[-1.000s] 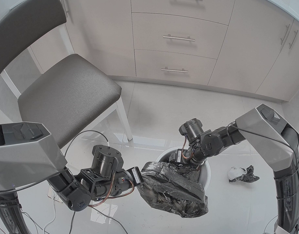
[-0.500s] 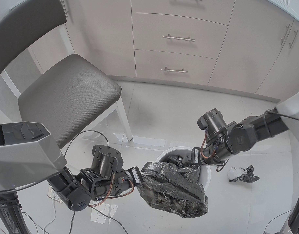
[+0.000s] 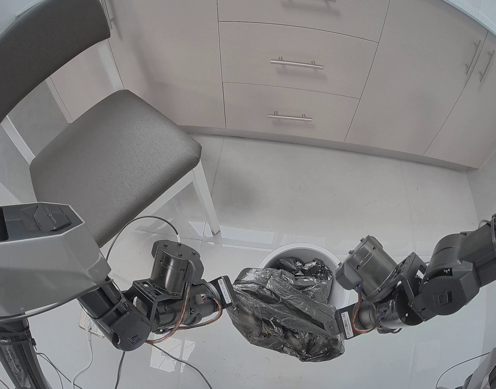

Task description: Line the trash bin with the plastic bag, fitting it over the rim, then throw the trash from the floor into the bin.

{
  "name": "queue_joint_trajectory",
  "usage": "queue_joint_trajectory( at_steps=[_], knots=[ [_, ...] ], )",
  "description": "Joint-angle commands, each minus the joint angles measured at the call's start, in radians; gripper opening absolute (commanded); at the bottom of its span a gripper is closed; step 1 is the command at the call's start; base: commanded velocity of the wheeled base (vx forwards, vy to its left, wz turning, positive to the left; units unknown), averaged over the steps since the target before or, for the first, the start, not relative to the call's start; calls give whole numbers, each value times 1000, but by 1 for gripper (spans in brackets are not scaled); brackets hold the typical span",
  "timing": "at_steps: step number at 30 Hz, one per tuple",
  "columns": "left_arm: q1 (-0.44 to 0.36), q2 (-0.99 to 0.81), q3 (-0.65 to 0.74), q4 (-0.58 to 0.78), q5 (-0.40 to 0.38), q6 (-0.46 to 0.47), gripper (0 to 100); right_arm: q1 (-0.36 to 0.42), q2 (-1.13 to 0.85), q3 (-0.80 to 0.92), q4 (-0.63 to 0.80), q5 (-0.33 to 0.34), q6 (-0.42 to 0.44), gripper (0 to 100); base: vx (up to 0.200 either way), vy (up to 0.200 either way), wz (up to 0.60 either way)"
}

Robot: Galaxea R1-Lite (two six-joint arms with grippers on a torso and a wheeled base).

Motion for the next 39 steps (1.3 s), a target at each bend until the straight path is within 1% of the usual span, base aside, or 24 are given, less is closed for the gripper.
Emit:
queue_joint_trajectory(
  at_steps=[1,3,7,12,23,26,31,36,39],
  knots=[
    [-2,-1,0,-2,0,0,0,84,86,38,-14,-59,6,100,0,0,0],
    [-8,-3,1,-2,0,0,0,84,135,40,-55,-78,20,100,0,0,0],
    [-9,-4,1,-2,0,0,0,84,167,53,-119,-73,21,100,0,0,0],
    [-16,0,1,-2,2,1,0,93,178,66,-119,-81,8,100,0,0,0],
    [-17,0,1,-2,2,1,0,68,239,20,-132,-84,-2,100,0,0,0],
    [-17,-4,1,-2,2,1,0,55,276,-14,-169,-76,-28,100,0,0,0],
    [-17,-4,3,-2,2,1,0,52,321,-22,-216,-82,-32,100,0,0,0],
    [-17,-7,4,-2,2,0,0,15,353,-60,-244,-87,-35,100,0,0,0],
    [-17,-7,4,-2,2,0,0,-13,356,-89,-245,-107,-35,100,0,0,0]
  ],
)
